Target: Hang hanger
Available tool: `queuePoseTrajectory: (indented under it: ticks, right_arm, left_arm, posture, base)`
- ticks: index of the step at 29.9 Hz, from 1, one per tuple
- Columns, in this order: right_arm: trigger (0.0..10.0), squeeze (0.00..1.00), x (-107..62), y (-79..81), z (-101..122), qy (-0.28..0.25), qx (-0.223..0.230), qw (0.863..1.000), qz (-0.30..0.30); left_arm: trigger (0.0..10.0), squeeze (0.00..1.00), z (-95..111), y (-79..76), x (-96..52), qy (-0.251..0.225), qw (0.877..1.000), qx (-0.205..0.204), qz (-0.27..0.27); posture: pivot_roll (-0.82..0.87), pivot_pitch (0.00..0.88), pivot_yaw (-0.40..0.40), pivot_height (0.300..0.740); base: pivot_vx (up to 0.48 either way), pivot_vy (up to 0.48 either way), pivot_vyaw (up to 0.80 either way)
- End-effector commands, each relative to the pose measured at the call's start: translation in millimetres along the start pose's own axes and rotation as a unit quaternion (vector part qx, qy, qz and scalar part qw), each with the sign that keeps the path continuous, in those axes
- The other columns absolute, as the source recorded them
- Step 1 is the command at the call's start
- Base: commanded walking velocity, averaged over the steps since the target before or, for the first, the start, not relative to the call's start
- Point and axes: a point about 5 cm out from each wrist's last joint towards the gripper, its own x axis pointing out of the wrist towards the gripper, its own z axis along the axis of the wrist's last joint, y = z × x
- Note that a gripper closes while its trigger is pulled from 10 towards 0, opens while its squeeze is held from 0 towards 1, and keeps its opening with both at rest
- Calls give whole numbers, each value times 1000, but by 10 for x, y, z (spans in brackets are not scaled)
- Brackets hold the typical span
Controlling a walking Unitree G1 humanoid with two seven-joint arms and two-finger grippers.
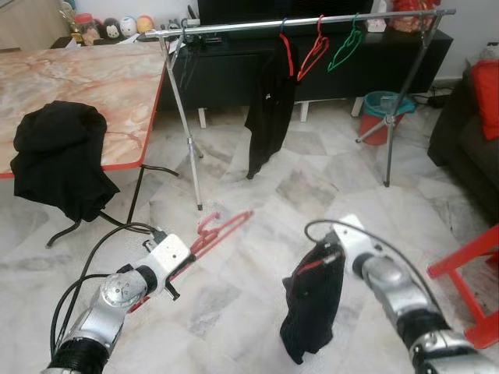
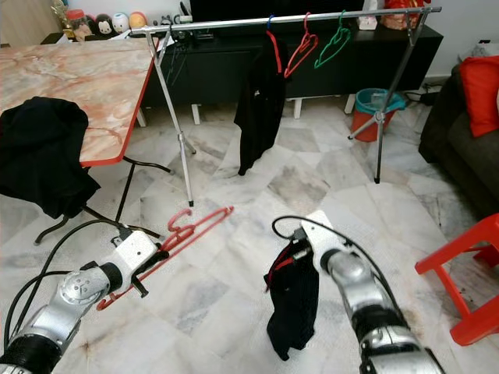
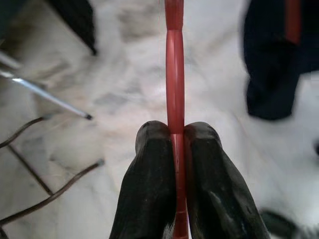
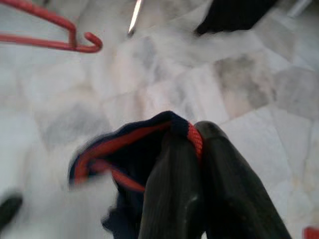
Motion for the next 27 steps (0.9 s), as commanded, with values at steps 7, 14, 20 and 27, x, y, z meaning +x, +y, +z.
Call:
queuePoseTrajectory:
  ticks: [7, 14, 20, 27]
  right_arm:
    - [10000, 0, -27, -101, -29, 44, -44, 998, 18]
    - [10000, 0, 9, -96, 75, 34, -44, 998, 9]
    - [10000, 0, 66, -11, 234, 5, -29, 999, 13]
    - [10000, 0, 110, 123, 336, -17, -24, 999, 41]
  left_arm:
    - [10000, 0, -33, -6, -102, 37, 994, 29, -98]
    - [10000, 0, 41, -1, -227, 46, 982, 21, -183]
    - [10000, 0, 141, 1, -198, 39, 978, 13, -205]
    - [10000, 0, 264, -23, -47, 17, 982, 6, -190]
  posture:
    - [17, 5, 17, 740]
    - [24, 0, 18, 740]
    - [21, 0, 20, 740]
    - [26, 0, 15, 740]
  base:
    - [0, 0, 0]
    - [0, 0, 0]
    - [0, 0, 0]
    - [0, 0, 0]
